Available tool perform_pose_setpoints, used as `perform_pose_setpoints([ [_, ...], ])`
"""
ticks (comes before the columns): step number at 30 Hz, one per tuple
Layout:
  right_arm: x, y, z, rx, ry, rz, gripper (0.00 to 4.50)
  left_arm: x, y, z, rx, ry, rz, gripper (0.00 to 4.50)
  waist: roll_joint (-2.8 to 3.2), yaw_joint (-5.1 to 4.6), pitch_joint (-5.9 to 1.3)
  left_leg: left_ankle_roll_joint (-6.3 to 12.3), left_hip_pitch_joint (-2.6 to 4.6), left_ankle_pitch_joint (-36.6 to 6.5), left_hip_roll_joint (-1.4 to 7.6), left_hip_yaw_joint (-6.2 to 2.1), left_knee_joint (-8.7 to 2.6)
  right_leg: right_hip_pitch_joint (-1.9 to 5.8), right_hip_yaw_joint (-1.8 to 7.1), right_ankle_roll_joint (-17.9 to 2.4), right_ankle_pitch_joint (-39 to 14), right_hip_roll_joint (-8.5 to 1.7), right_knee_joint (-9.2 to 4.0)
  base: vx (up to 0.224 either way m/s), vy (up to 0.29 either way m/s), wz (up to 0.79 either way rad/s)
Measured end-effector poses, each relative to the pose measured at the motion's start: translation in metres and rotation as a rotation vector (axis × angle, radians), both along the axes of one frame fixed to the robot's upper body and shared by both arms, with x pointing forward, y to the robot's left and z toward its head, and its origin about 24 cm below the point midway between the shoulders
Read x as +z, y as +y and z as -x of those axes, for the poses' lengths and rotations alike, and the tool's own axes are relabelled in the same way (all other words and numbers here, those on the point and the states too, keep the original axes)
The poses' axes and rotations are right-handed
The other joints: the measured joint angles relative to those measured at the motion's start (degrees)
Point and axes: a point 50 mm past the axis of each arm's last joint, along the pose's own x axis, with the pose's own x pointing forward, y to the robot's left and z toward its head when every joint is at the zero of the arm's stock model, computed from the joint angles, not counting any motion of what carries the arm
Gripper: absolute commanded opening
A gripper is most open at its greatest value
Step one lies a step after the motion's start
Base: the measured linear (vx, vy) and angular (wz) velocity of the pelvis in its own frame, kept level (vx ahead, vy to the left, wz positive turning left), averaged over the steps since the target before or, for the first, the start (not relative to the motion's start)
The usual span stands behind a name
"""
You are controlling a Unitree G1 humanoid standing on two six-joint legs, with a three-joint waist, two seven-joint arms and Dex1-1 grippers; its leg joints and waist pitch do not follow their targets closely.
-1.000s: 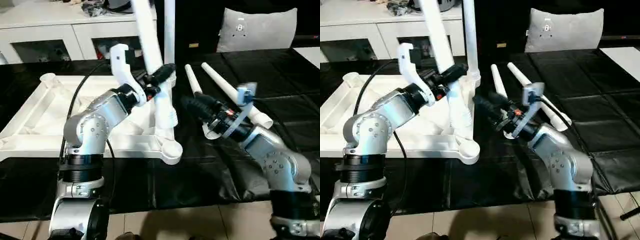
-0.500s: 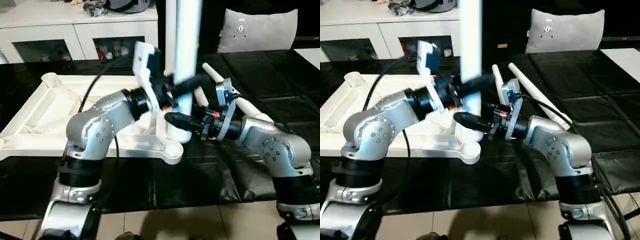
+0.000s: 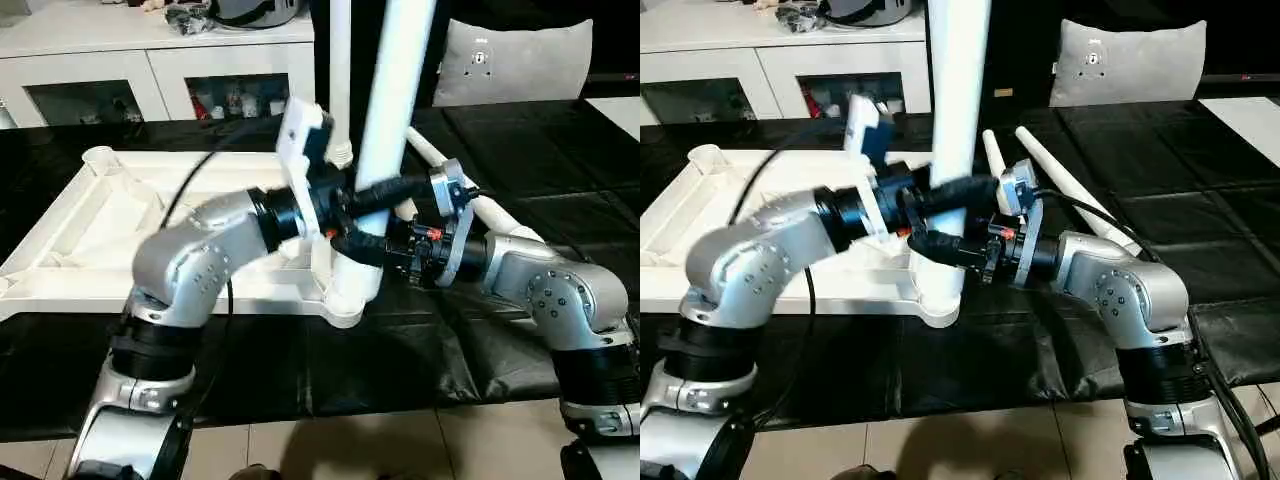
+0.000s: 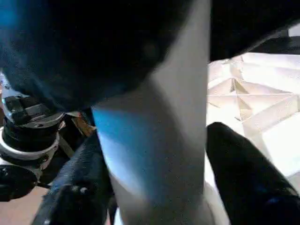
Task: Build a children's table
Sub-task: Pick table leg
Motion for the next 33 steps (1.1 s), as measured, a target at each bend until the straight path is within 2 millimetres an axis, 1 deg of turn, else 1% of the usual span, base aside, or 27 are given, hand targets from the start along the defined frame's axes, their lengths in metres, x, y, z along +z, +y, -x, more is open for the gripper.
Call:
perform_pose_setpoints([
  [1,0.0002,-0.0002,0.0001,0.004,0.000,0.000,2.55,0.0000,0.0001,-0.0001,0.001,-0.003,-0.002,1.91,0.00,0.00,0.00,0.00,0.00,0.0,0.00,0.00,0.00,0.00,0.00,0.0,0.0,0.00,0.00,0.000,0.000,0.00],
  [2,0.0004,-0.0007,0.0002,0.006,0.001,0.002,2.55,-0.0002,0.0001,-0.0001,0.000,-0.006,-0.006,1.91,0.00,0.01,0.00,0.00,0.00,0.0,0.00,0.00,0.02,0.00,0.00,0.0,0.0,0.00,0.00,0.000,0.000,0.00],
  [5,0.0009,-0.0006,0.0004,0.018,0.002,0.013,2.22,-0.0006,-0.0001,-0.0001,-0.001,-0.005,-0.007,1.91,-0.01,0.00,0.00,0.00,0.00,0.0,0.00,0.00,0.08,0.00,0.01,0.0,0.0,0.00,0.04,0.000,0.000,0.00],
  [6,0.0009,-0.0007,0.0004,0.018,0.002,0.014,2.22,-0.0006,-0.0001,-0.0001,-0.001,-0.005,-0.007,1.91,-0.03,0.00,0.00,0.00,0.00,0.0,0.00,0.00,0.10,0.00,0.01,0.0,0.0,0.00,0.05,0.000,0.000,0.00],
  [8,0.0007,-0.0005,0.0005,0.019,0.002,0.016,2.07,-0.0008,-0.0002,-0.0002,-0.001,-0.004,-0.008,1.91,-0.03,0.00,0.00,0.00,0.00,0.0,0.01,0.00,0.12,0.00,0.01,0.1,0.0,0.00,0.06,0.000,0.000,0.00],
  [19,0.0005,-0.0003,-0.0001,0.014,-0.006,0.020,1.98,-0.0014,-0.0006,-0.0015,0.026,0.021,-0.001,1.91,-0.03,0.01,0.00,0.00,0.00,0.0,0.01,0.00,0.19,0.00,0.02,0.1,-0.1,0.00,0.12,0.000,0.000,0.00],
  [20,0.0006,-0.0003,-0.0002,0.013,-0.008,0.019,1.97,-0.0014,-0.0005,-0.0016,0.027,0.024,0.001,2.26,-0.03,0.02,0.00,0.00,0.00,0.0,0.01,0.00,0.20,0.01,0.02,0.1,-0.1,0.00,0.12,0.000,0.000,0.00],
  [22,0.0006,0.0000,-0.0002,0.013,-0.010,0.018,1.96,-0.0012,-0.0002,-0.0016,0.026,0.027,0.005,2.61,-0.03,0.02,0.00,0.00,0.00,0.0,0.01,0.00,0.21,0.01,0.02,0.1,-0.1,-0.01,0.15,0.000,0.000,0.00],
  [33,0.0014,0.0010,-0.0014,0.000,-0.042,0.029,1.92,0.0000,0.0003,-0.0016,0.032,0.064,0.056,2.61,-0.04,-0.01,0.00,0.00,0.02,0.0,0.02,-0.01,0.38,-0.01,0.03,0.2,-0.1,-0.02,0.35,0.000,0.000,0.00],
])
